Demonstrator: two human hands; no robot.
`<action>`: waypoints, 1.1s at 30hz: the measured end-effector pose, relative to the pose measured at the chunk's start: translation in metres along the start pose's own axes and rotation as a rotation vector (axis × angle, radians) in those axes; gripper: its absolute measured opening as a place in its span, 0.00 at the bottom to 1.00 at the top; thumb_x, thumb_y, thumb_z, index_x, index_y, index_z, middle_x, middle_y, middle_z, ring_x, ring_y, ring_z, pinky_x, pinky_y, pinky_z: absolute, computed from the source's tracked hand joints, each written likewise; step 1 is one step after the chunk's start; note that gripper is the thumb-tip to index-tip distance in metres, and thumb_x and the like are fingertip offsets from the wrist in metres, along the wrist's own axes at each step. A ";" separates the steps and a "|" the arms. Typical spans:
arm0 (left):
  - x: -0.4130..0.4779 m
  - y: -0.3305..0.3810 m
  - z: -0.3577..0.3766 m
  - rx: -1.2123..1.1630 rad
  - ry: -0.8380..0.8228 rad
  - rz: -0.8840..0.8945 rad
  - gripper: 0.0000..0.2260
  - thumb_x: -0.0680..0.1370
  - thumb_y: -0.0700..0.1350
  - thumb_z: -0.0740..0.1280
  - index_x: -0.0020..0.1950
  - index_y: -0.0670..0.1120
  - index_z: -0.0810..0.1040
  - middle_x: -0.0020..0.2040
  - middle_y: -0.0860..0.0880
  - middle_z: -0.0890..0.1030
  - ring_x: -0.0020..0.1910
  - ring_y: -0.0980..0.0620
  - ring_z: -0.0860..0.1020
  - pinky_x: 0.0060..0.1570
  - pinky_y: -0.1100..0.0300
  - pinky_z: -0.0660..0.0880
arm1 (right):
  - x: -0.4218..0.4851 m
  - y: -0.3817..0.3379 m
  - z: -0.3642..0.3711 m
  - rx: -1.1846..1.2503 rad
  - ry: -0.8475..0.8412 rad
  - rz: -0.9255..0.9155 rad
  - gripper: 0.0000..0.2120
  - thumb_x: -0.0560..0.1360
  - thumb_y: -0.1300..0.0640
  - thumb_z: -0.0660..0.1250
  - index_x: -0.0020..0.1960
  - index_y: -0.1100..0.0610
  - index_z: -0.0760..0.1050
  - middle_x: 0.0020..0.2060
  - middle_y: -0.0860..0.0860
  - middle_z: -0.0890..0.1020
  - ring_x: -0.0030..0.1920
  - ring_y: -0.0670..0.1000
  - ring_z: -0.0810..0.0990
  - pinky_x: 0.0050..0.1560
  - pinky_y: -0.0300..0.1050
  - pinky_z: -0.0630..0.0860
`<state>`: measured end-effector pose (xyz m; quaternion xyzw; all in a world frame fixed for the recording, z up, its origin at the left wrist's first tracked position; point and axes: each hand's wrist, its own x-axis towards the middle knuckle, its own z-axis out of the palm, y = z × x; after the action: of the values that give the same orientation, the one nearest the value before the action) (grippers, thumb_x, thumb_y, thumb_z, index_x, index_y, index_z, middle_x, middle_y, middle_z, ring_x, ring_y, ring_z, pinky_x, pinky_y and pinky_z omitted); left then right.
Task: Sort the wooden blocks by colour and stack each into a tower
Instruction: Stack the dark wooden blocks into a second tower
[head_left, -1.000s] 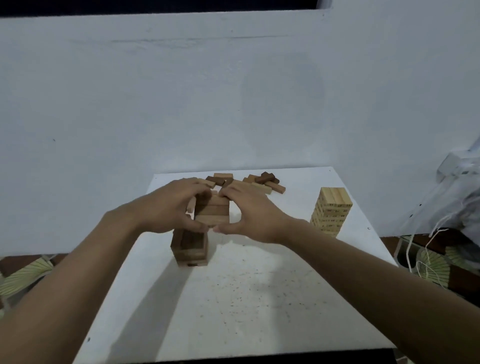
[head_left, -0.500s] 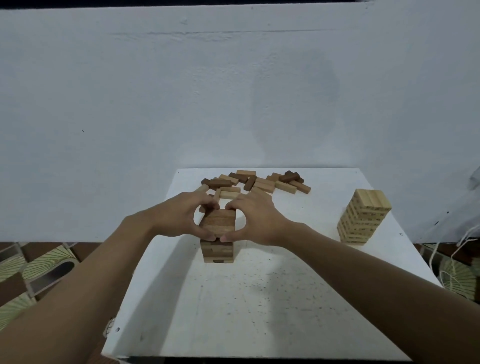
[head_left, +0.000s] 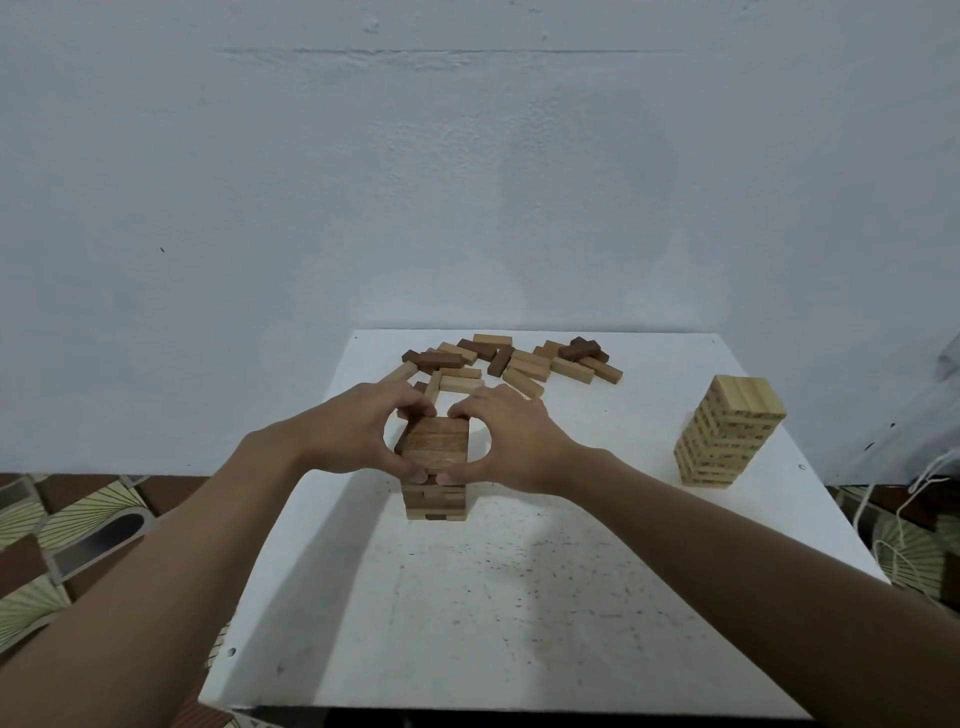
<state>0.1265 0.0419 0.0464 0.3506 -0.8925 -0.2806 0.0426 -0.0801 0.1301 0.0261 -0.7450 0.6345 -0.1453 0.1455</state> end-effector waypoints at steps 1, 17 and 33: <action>0.000 -0.002 0.000 -0.003 0.000 0.002 0.28 0.67 0.52 0.83 0.63 0.55 0.77 0.58 0.59 0.78 0.59 0.62 0.73 0.59 0.62 0.71 | 0.000 0.000 0.000 0.006 0.003 0.000 0.33 0.68 0.33 0.73 0.67 0.48 0.73 0.62 0.42 0.75 0.66 0.46 0.65 0.67 0.57 0.64; -0.003 -0.004 -0.001 0.000 0.011 0.010 0.30 0.65 0.54 0.84 0.64 0.55 0.77 0.58 0.60 0.78 0.59 0.64 0.73 0.56 0.69 0.69 | -0.004 0.002 0.006 0.105 0.025 0.018 0.37 0.67 0.32 0.74 0.72 0.43 0.68 0.70 0.44 0.72 0.72 0.47 0.63 0.71 0.59 0.60; 0.004 -0.015 0.006 -0.301 0.407 -0.070 0.12 0.83 0.55 0.62 0.50 0.53 0.84 0.47 0.56 0.83 0.46 0.58 0.78 0.45 0.61 0.72 | -0.014 0.036 0.010 0.449 0.236 0.201 0.18 0.84 0.47 0.55 0.56 0.58 0.79 0.49 0.52 0.82 0.50 0.51 0.79 0.53 0.48 0.76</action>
<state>0.1304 0.0331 0.0333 0.4201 -0.8012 -0.3352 0.2633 -0.1106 0.1392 0.0016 -0.6054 0.6697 -0.3532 0.2455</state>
